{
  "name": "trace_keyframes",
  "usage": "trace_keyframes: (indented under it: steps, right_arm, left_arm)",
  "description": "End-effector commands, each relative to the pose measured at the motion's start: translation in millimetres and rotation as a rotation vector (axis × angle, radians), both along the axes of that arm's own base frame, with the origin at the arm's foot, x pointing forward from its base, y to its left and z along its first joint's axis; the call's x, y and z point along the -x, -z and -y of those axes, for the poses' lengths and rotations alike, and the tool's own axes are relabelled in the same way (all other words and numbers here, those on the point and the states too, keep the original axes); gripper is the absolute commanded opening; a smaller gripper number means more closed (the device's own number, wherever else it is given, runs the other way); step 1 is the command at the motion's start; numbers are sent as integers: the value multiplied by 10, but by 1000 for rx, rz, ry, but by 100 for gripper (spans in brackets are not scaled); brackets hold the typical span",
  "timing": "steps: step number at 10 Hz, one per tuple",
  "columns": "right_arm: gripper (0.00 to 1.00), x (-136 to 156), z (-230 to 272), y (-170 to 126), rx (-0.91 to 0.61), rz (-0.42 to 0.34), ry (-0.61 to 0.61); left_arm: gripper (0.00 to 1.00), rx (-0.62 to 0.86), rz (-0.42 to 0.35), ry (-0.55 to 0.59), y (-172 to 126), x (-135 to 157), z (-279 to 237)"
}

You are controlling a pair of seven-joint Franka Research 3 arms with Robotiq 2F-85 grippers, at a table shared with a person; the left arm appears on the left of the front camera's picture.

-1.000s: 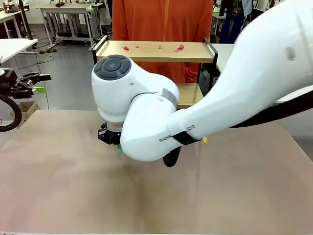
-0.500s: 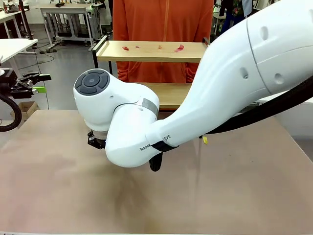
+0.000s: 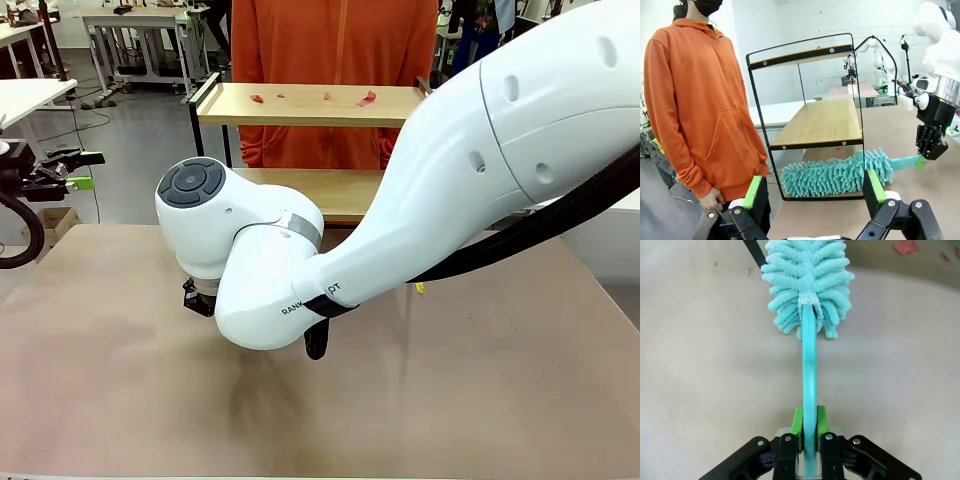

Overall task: Clean the shelf.
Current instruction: Clean the specific section of the Shelf indicated by the human with the Duster.

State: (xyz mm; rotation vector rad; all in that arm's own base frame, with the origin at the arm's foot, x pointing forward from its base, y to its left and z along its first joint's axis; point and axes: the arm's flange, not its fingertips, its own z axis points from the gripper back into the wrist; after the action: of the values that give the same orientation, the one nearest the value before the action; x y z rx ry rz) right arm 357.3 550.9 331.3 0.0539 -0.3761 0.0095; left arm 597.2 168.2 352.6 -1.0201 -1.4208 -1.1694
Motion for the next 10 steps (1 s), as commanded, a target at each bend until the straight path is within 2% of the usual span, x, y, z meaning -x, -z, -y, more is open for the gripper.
trace_keyframes:
  steps: [1,4,7,10]
  right_arm:
    - [13,3,0,-11,3,10,0]
    - [13,-1,1,1,0,0,0]
    - [13,-60,580,-30,-21,-48,56]
    - [13,-97,1075,7,-16,-95,47]
  left_arm:
    - [100,-6,9,3,-29,28,-5]
    - [100,-6,9,3,-29,28,-5]
    - [100,-6,9,3,-29,28,-5]
    - [100,-6,9,3,-29,28,-5]
